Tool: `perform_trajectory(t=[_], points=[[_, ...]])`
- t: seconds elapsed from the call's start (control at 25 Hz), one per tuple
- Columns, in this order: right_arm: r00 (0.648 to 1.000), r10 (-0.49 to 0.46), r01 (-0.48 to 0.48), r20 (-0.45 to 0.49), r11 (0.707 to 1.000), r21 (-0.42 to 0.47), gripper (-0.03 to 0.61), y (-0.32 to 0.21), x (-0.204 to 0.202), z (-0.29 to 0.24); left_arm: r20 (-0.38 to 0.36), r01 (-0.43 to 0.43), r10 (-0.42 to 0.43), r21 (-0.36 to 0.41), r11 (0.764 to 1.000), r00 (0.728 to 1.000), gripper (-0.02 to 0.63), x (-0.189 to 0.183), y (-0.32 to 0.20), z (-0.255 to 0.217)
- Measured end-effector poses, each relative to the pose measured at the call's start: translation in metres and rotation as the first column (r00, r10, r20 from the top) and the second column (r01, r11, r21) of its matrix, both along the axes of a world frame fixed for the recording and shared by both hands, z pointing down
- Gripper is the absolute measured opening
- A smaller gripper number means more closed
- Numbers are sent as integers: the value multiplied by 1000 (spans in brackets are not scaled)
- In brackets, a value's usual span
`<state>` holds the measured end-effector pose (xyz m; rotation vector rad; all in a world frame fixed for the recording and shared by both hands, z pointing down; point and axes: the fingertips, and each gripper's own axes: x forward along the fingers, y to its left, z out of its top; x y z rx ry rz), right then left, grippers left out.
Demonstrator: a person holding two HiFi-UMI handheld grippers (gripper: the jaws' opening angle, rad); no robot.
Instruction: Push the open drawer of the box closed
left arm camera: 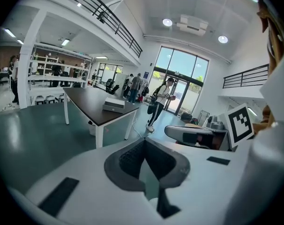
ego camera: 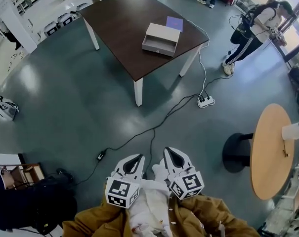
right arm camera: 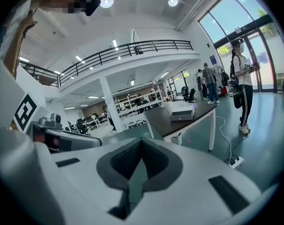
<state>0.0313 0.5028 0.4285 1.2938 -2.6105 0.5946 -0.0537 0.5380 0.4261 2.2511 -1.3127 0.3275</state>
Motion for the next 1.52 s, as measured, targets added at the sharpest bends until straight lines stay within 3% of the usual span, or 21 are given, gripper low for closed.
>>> perform_trajectory(t=[0.4, 0.76, 1.0, 1.24, 1.52], points=[[1000, -22, 22, -7, 1000, -4, 5, -23, -31, 0, -20, -25, 25, -22, 999, 1000, 5, -27, -27, 9], [997, -66, 67, 28, 998, -19, 5, -107, -24, 22, 13, 37, -36, -30, 999, 999, 5, -27, -109, 25], [997, -51, 53, 64, 998, -20, 5, -223, 30, 22, 51, -6, 8, -43, 999, 999, 6, 31, -221, 32], [994, -41, 47, 104, 998, -53, 5, -344, 86, 8, 49, -2, 5, -58, 998, 999, 5, 87, -345, 8], [988, -55, 55, 144, 998, 1, 5, -424, 118, -1, 101, 46, -41, -52, 998, 994, 5, 113, -412, 0]])
